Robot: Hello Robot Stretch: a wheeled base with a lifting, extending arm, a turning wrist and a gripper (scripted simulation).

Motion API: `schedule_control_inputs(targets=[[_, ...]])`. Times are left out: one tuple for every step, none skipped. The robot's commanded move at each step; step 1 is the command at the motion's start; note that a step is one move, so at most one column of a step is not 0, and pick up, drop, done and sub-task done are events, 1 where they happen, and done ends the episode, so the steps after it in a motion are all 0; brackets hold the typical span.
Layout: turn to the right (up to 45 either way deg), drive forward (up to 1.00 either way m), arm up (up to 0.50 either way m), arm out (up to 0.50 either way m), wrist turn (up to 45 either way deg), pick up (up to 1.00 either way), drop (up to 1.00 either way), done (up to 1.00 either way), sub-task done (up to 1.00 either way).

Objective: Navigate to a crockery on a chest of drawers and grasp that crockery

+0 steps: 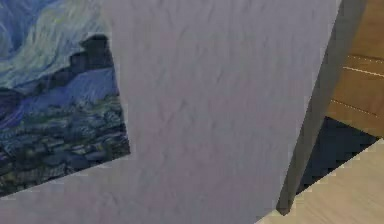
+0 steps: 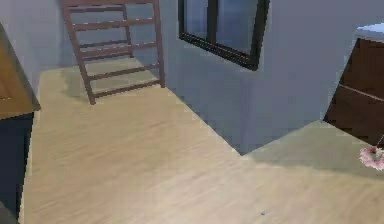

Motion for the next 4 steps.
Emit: schedule_control_inputs(targets=[[45.0, 0.00, 0.00, 0.00, 0.0, 0.00, 0.00, 0.00, 0.00], [45.0, 0.00, 0.00, 0.00, 0.0, 0.00, 0.00, 0.00, 0.00], [45.0, 0.00, 0.00, 0.00, 0.0, 0.00, 0.00, 0.00, 0.00], [15.0, 0.00, 0.00, 0.00, 0.0, 0.00, 0.00, 0.00, 0.00]])
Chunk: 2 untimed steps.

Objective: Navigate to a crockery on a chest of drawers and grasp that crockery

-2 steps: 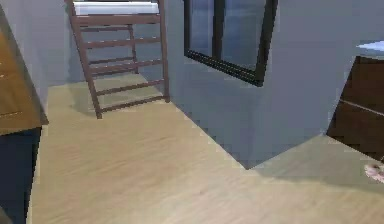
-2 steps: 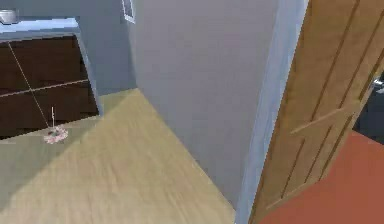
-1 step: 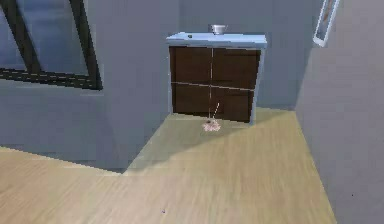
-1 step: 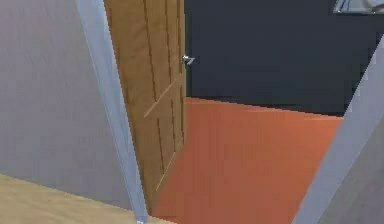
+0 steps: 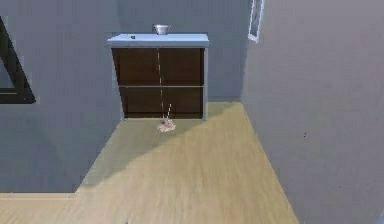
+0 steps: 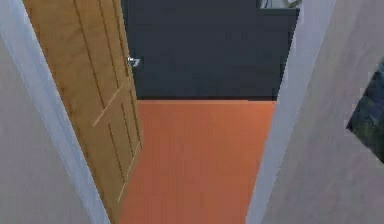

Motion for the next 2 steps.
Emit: schedule_control_inputs(targets=[[0.0, 1.00, 0.00, 0.00, 0.0, 0.00, 0.00, 0.00, 0.00], [0.0, 0.65, 0.00, 0.00, 0.0, 0.00, 0.00, 0.00, 0.00]])
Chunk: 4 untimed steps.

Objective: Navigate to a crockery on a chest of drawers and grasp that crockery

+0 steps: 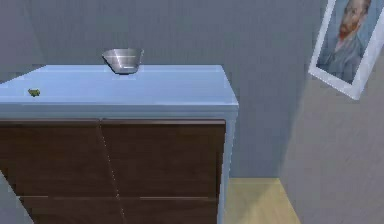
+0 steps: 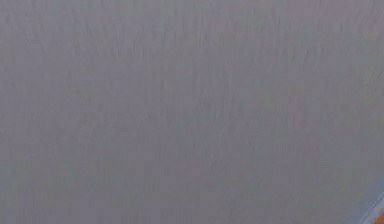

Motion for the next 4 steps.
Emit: schedule_control_inputs(targets=[[0.0, 0.30, 0.00, 0.00, 0.0, 0.00, 0.00, 0.00, 0.00], [-45.0, 0.00, 0.00, 0.00, 0.0, 0.00, 0.00, 0.00, 0.00], [-45.0, 0.00, 0.00, 0.00, 0.0, 0.00, 0.00, 0.00, 0.00], [-21.0, 0.00, 0.00, 0.00, 0.0, 0.00, 0.00, 0.00, 0.00]])
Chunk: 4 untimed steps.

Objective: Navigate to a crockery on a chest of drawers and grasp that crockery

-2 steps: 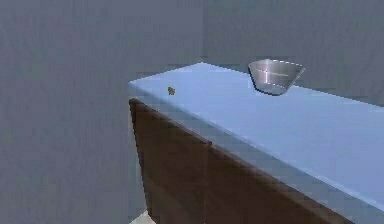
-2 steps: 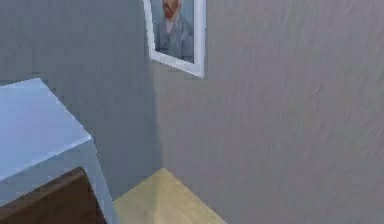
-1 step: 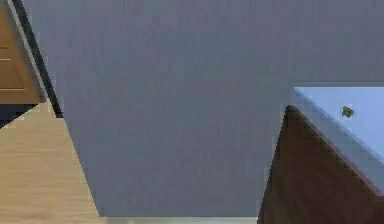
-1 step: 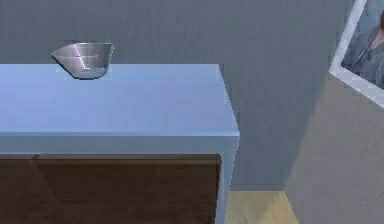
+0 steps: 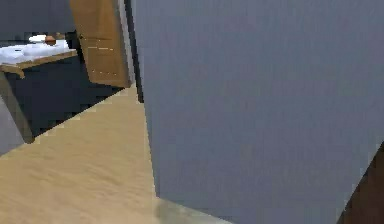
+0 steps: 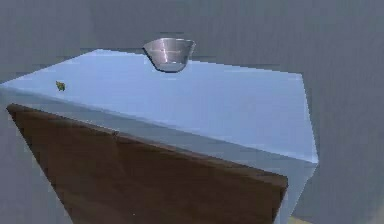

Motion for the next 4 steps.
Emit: schedule_control_inputs(targets=[[45.0, 0.00, 0.00, 0.00, 0.0, 0.00, 0.00, 0.00, 0.00], [45.0, 0.00, 0.00, 0.00, 0.0, 0.00, 0.00, 0.00, 0.00], [45.0, 0.00, 0.00, 0.00, 0.0, 0.00, 0.00, 0.00, 0.00], [24.0, 0.00, 0.00, 0.00, 0.0, 0.00, 0.00, 0.00, 0.00]])
